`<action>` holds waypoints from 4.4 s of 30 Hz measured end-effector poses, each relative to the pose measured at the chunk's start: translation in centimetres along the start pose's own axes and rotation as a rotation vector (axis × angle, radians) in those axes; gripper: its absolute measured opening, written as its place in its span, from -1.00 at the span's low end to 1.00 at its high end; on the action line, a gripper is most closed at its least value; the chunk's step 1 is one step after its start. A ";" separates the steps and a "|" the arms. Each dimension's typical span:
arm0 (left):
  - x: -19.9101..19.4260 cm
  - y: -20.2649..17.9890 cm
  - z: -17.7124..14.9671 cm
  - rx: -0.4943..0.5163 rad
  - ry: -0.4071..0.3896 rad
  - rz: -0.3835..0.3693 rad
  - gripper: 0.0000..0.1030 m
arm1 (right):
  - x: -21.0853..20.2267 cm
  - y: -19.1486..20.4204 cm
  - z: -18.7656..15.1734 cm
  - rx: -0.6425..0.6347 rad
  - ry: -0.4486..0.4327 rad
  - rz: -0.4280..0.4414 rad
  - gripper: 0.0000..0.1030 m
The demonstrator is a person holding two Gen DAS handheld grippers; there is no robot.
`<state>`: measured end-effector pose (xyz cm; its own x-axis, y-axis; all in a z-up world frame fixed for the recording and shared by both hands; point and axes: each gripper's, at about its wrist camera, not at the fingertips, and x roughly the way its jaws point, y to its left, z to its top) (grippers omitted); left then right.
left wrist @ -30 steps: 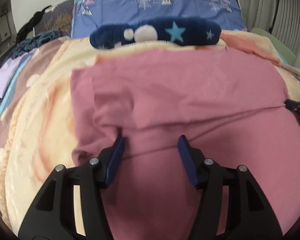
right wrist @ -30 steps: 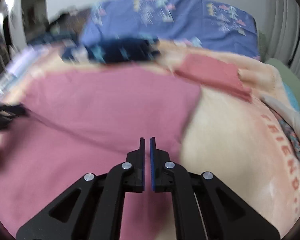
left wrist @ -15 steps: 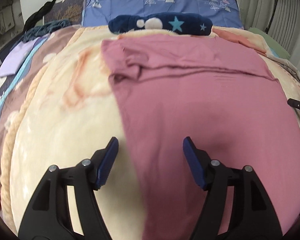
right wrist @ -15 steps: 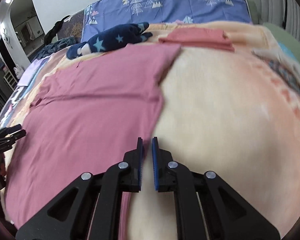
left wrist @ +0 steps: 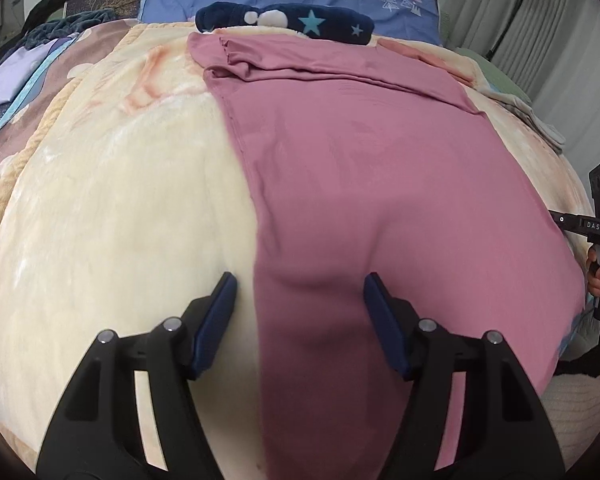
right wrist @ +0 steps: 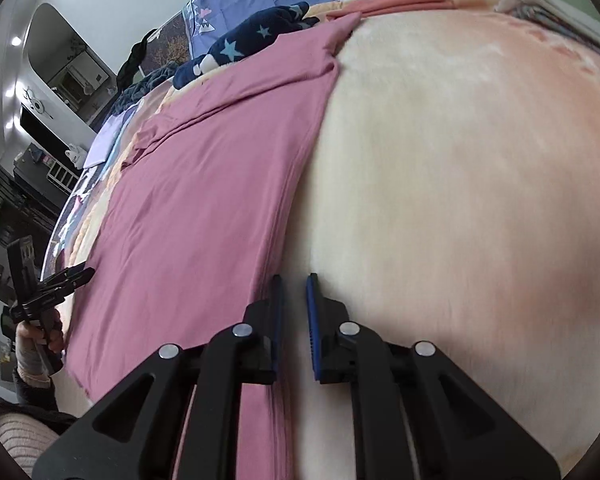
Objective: Fold small clothes
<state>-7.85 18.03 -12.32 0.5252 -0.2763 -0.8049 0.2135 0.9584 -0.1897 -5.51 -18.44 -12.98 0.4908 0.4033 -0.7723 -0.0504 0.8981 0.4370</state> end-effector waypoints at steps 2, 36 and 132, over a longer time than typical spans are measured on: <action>-0.5 -0.5 -0.9 0.013 -0.002 -0.006 0.25 | -1.0 -0.2 -1.1 0.020 -0.001 0.021 -0.69; -5.5 1.4 -7.9 -0.079 -0.022 -0.148 -0.92 | -4.3 2.1 -7.4 -0.115 0.047 0.119 -0.71; 12.6 6.9 22.3 -0.093 -0.066 0.105 -0.33 | 5.4 -2.7 23.7 -0.096 -0.180 -0.074 -0.10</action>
<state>18.58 19.53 -11.19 0.5941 -0.1754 -0.7850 0.0791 0.9840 -0.1599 17.94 -22.86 -7.44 0.6429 0.3055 -0.7024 -0.0866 0.9401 0.3296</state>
